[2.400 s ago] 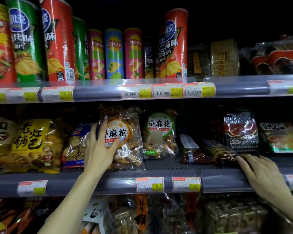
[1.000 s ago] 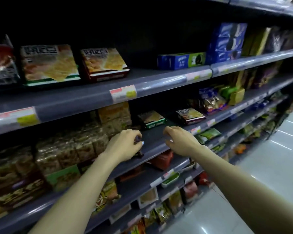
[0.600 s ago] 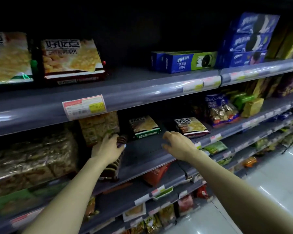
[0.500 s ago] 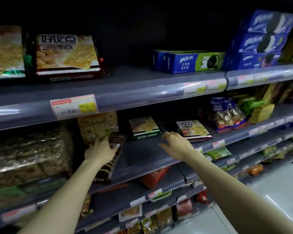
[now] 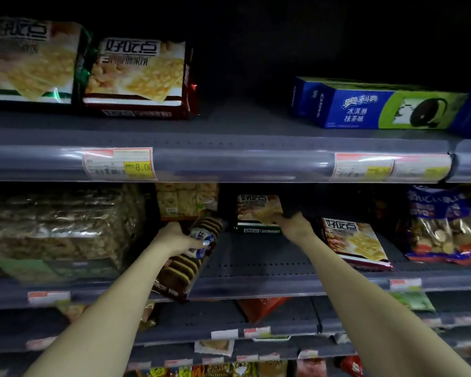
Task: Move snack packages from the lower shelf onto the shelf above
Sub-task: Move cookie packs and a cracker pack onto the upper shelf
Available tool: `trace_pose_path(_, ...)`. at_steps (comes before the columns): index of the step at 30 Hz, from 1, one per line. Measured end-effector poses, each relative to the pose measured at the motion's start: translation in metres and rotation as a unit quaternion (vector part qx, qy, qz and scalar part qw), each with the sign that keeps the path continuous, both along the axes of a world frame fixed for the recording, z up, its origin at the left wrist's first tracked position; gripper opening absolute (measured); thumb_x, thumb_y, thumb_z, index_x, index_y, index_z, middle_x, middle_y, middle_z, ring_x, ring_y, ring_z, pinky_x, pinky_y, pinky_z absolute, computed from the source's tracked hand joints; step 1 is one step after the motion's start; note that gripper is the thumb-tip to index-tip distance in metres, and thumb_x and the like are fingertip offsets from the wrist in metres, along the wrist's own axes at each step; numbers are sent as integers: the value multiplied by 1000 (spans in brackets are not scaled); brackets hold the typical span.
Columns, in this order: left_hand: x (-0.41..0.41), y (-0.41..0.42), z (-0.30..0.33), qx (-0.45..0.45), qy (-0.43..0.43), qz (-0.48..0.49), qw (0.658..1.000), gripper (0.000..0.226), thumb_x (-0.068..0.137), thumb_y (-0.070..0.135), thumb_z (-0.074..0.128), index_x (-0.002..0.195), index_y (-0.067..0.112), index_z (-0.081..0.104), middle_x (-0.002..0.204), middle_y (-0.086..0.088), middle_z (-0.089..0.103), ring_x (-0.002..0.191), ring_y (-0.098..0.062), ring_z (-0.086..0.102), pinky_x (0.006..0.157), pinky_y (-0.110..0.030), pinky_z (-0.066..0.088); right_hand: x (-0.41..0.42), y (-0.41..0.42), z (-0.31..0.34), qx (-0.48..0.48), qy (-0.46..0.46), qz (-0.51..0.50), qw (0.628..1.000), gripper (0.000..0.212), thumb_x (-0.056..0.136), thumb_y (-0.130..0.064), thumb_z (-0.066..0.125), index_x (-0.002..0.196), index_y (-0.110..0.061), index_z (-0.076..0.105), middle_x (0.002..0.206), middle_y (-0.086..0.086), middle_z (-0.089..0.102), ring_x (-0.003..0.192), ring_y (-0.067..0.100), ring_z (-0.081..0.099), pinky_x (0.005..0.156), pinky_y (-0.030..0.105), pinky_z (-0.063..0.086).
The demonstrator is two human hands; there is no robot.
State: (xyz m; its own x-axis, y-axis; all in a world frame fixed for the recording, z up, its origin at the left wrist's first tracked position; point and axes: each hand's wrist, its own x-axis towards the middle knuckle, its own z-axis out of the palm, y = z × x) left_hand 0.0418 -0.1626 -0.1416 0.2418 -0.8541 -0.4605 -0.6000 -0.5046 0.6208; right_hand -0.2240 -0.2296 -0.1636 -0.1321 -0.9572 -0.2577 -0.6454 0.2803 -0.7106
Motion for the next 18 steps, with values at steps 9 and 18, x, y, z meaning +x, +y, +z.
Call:
trace_pose_path(9,-6,2,-1,-6,96,49,994,72,76,25,77,134,1,42,119,-11,56,94,-18,51,76,-27,42,8,-27,-17,30,-27,-31,999,93,60,-59,76,127,2,53,125,19,62,116,34,57,99,41,46)
trace_pose_path(18,-1,21,10,-15,189,80,979,30,79,15,75,100,5,56,80,-6,66,70,-16,64,58,-27,51,6,-14,0,138,-258,-78,953,58,63,-11,85,112,-3,55,118,11,55,96,20,51,66,30,48)
